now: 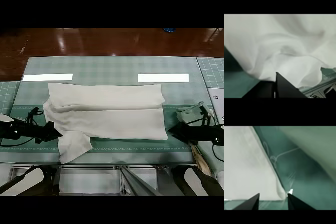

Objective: Fold the shirts.

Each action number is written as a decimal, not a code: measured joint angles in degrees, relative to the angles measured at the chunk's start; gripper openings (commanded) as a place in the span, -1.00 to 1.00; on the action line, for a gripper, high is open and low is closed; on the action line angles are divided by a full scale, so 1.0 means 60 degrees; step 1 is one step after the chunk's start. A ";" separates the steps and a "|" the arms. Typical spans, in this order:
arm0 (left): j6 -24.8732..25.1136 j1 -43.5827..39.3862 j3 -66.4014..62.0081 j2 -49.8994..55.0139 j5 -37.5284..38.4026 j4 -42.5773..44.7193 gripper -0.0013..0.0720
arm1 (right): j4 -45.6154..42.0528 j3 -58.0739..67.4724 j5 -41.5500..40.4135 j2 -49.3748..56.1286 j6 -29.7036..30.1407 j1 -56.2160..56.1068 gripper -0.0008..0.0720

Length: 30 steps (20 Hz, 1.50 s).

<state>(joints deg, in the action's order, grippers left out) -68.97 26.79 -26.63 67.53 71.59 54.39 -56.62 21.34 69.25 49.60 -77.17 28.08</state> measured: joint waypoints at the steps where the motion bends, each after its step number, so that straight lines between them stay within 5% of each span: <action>1: 0.0007 0.0000 -0.0011 0.0000 0.0015 -0.0011 -0.92 | -0.0044 -0.0138 -0.0007 0.0011 -0.0087 -0.0149 0.14; 7: 0.0033 0.0000 -0.0022 0.0000 0.0029 -0.0073 -0.92 | 0.0878 -0.0433 -0.0831 0.0827 -0.0117 -0.0845 0.13; 8: 0.0033 0.0000 -0.0022 0.0000 0.0025 -0.0073 -0.92 | 0.1184 -0.0448 -0.1031 0.1027 -0.0051 -0.0947 0.00; 10: 0.0033 -0.0004 -0.0033 0.0000 0.0015 -0.0076 -0.92 | 0.1749 -0.0459 -0.1617 0.1443 0.0262 -0.1162 -0.94; 16: 0.0033 -0.0004 -0.0798 0.0004 0.0055 -0.0131 -0.92 | 0.3195 0.0495 -0.1687 0.1920 0.1705 -0.1453 -0.93; 30: -0.1213 -0.1392 -0.6073 0.2503 -0.0189 -0.1297 -0.92 | 0.3847 0.5570 -0.1341 0.4951 0.2098 -0.2288 -0.92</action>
<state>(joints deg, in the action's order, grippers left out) -76.25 18.44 -63.07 82.54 70.46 46.61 -33.54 54.76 61.21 79.31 -64.58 14.35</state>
